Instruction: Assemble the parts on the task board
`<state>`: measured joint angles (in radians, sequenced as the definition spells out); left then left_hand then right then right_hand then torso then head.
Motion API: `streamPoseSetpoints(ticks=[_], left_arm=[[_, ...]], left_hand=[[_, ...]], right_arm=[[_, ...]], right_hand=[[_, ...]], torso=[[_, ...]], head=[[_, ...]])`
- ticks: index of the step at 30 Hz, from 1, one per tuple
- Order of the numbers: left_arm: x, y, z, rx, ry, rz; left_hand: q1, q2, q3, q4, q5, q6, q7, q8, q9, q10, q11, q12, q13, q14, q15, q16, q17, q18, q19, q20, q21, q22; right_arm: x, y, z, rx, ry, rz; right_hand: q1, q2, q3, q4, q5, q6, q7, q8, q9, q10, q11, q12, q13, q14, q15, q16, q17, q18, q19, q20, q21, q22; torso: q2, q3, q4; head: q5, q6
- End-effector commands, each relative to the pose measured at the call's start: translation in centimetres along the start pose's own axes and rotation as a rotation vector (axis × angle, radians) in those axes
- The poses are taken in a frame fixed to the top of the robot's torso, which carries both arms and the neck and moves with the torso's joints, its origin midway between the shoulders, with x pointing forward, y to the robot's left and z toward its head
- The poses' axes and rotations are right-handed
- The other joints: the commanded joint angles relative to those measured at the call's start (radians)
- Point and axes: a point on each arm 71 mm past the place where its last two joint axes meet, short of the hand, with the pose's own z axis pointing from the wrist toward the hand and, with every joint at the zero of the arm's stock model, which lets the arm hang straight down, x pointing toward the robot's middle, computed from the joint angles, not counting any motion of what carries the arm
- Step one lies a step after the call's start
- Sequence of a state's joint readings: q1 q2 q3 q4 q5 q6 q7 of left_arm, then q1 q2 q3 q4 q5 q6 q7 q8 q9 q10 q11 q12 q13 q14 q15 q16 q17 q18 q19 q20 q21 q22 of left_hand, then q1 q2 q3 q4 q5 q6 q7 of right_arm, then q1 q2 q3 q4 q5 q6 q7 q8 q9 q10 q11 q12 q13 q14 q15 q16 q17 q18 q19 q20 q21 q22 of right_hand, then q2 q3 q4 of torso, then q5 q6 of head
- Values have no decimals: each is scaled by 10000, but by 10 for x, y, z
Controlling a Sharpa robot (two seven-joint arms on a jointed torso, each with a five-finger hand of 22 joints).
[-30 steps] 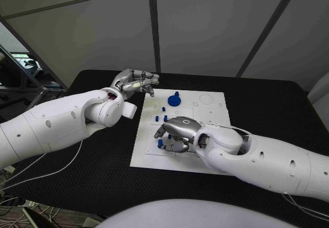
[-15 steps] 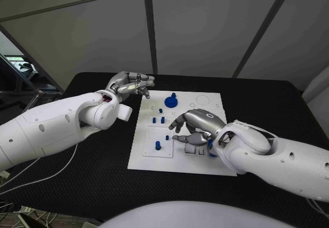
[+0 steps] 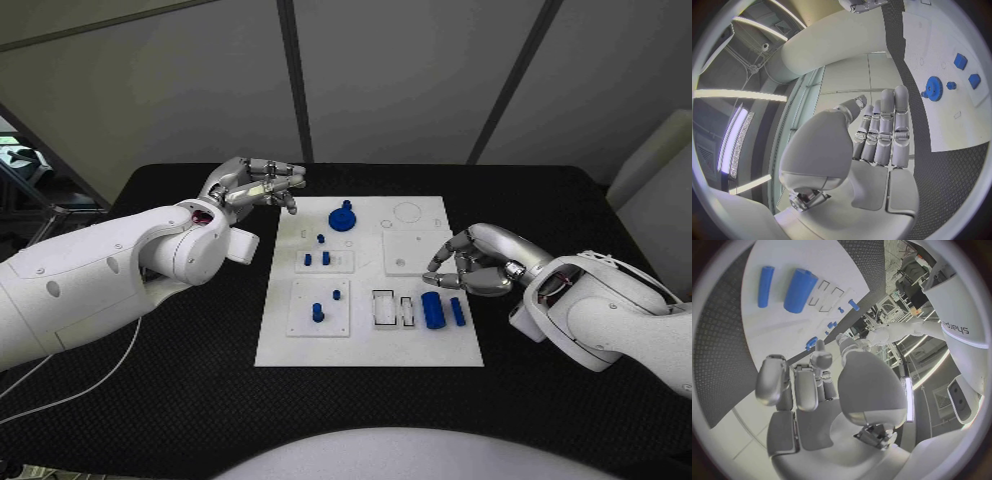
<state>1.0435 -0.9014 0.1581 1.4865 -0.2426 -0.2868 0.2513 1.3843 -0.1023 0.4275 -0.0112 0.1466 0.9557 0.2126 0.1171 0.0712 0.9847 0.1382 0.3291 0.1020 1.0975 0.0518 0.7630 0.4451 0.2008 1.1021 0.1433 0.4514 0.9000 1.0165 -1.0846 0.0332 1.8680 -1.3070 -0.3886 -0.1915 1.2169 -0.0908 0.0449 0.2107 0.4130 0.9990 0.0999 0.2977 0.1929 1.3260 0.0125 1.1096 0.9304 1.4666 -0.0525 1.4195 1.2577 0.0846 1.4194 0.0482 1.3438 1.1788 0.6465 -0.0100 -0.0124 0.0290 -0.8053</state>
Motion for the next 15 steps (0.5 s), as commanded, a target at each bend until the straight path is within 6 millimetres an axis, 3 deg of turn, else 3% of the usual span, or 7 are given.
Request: streamPoseSetpoints(ticks=[1,4,8,15], left_arm=[[1,-3,0,223,98,-37],[0,-3,0,224,92,-33],[0,-3,-1,217,86,-28],[-1,-3,-1,212,86,-23]], left_hand=[[-130,38,-85,26,35,-99,6,30,-1,-78,11,41,-16,-53,18,-62,-10,-201,-65,-2,-70,-18],[-146,40,-91,36,34,-109,10,29,-2,-85,13,45,-17,-52,20,-62,-12,-201,-67,1,-74,-21],[-146,40,-91,36,34,-109,10,29,-2,-85,13,45,-17,-52,20,-62,-12,-201,-67,1,-74,-21],[-146,40,-91,36,34,-109,10,29,-2,-85,13,45,-17,-52,20,-62,-12,-201,-67,1,-74,-21]], right_arm=[[4,-11,-3,1439,703,-136],[5,-12,-3,1747,730,-590],[8,-12,-4,2028,770,-1151],[21,-17,-7,2503,1156,-1606]], right_hand=[[62,34,-393,282,202,-259,-9,288,252,109,12,885,1197,552,-10,151,281,-103,60,14,121,181],[87,78,-599,463,193,-382,-4,430,380,176,51,1180,1648,567,-18,218,416,-125,95,31,200,306],[57,79,-898,724,73,-426,-32,661,579,212,38,1361,1969,583,-31,284,553,-145,127,37,274,423],[-217,140,-1327,806,-144,-603,-42,899,840,143,34,1329,2072,599,-33,349,700,-163,148,37,337,529]], torso=[[-30,10,-85],[-11,13,-80],[-16,-13,-39],[-10,-32,-4]], head=[[-53,-10],[-127,17],[-200,7],[-245,9]])
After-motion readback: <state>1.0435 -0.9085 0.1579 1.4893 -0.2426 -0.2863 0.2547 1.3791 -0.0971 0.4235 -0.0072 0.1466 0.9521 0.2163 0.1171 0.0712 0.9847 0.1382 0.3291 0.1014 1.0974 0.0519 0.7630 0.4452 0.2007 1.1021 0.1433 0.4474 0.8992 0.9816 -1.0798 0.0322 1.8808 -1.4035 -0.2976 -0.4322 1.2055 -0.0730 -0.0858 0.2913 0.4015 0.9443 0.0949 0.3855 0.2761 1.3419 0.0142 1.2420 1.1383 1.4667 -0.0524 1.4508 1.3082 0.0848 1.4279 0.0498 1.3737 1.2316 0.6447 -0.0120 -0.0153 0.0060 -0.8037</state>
